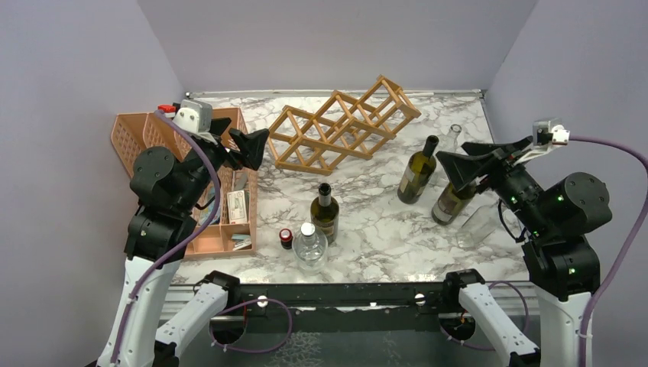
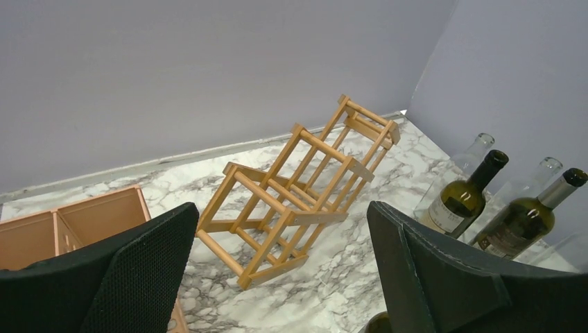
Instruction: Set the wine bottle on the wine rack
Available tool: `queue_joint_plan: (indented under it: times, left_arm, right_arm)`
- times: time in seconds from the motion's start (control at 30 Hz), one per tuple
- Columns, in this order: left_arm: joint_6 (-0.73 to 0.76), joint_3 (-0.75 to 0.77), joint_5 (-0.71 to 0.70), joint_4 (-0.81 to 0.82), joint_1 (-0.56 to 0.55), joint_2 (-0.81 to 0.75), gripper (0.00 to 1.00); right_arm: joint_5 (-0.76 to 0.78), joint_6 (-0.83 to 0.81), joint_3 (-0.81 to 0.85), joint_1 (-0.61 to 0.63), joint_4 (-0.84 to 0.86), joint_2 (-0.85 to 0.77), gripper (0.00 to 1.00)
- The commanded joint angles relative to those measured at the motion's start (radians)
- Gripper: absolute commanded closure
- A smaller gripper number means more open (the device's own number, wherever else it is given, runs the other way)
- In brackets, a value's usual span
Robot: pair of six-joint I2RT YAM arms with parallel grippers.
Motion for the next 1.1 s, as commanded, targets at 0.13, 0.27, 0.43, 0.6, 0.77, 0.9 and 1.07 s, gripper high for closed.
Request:
queue_joint_plan:
  times: [0.13, 0.27, 0.43, 0.6, 0.77, 0.9, 1.07]
  left_arm:
    - [-0.053, -0.06, 0.042, 0.093, 0.01, 0.0, 0.01]
    - [-0.042, -0.103, 0.137, 0.14, 0.011, 0.0, 0.01]
    - [-0.048, -0.153, 0.176, 0.189, 0.012, 0.006, 0.01]
    - [-0.056, -0.167, 0.204, 0.225, 0.012, 0.032, 0.01]
    - [-0.071, -0.175, 0.21, 0.24, 0.012, 0.049, 0.01]
    - [-0.076, -0.176, 0.194, 0.239, 0.012, 0.05, 0.01]
    - [-0.078, -0.179, 0.136, 0.223, 0.012, 0.045, 0.01]
  right_arm:
    - [-0.3, 0.001, -0.065, -0.011, 0.079, 0.067, 0.16]
    - [-0.428, -0.029, -0.087, -0.012, 0.13, 0.129, 0.2]
    - [-0.483, -0.048, -0.081, -0.013, 0.162, 0.214, 0.25]
    - [-0.433, -0.065, -0.057, -0.014, 0.173, 0.275, 0.28]
    - [-0.414, -0.056, -0.046, 0.029, 0.216, 0.324, 0.3]
    - [-0.297, -0.086, -0.028, 0.189, 0.214, 0.366, 0.31]
    - [-0.102, -0.139, -0.008, 0.456, 0.211, 0.448, 0.31]
